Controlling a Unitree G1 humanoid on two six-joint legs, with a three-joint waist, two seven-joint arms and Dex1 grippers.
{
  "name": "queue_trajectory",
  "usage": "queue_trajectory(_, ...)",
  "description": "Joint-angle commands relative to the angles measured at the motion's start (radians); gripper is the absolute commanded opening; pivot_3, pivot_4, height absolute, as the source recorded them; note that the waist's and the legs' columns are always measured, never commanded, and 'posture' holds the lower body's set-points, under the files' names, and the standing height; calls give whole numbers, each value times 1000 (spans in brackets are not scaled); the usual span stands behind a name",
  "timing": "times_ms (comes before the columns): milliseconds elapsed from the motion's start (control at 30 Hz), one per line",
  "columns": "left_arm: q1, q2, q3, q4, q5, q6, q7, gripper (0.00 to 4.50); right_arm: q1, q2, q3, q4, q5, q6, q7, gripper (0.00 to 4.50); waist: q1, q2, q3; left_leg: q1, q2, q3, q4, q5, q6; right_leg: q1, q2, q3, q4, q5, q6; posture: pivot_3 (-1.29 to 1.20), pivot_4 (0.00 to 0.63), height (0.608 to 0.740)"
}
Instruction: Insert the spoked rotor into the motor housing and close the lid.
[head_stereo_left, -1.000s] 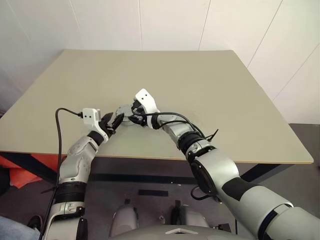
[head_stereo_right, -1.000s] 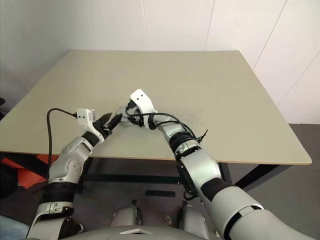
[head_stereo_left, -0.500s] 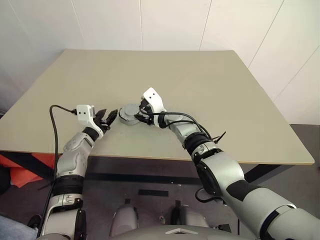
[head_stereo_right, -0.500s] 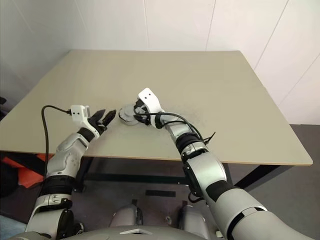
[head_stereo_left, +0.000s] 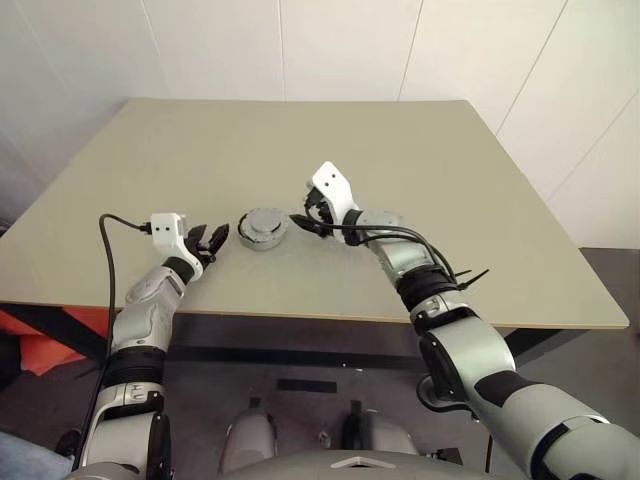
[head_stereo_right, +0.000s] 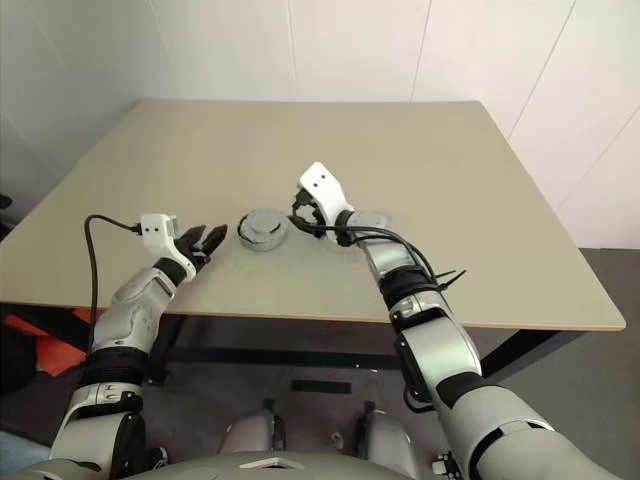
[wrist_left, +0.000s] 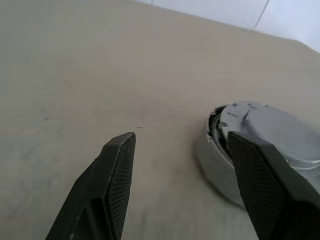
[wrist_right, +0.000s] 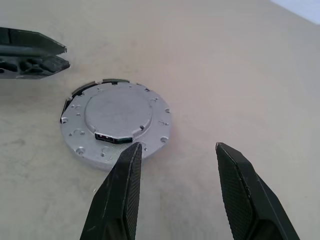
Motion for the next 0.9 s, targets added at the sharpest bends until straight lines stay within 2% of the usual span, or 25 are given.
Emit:
queue_trajectory(33,-56,-5,-23,52,51,-8,47,3064,3,-23,-20,-107,24,38,-9,2588,0,0,0,0,0,0,0,0,0,0,0,0,0,0,0,0,0,740)
queue_trajectory(233,-164,-46,-81,187,134,-12,108,3064,18,-44,-28,-151,30,73,-39,2588,8,0,0,1,0,0,0,0,-1,2,0,0,0,0,0,0,0,740)
queue_trajectory(433,-250,-103,-150,251,175,37,54,3064,10,-45,-25,-181,36,79,-58,2588,35,0,0,0,0,0,0,1,0,4,-1,0,0,0,0,0,0,740)
queue_trajectory(633,-274,-104,-158,242,168,92,-24,3064,-1,-48,-24,-173,35,73,-71,2588,59,1,0,0,-1,1,0,2,2,9,-3,0,-2,0,0,0,0,740)
queue_trajectory(900,-246,-102,-176,137,129,227,-156,3064,-14,-45,-17,-157,30,56,-81,2588,60,1,0,-1,-1,1,0,3,1,10,-3,0,-5,0,0,0,0,740)
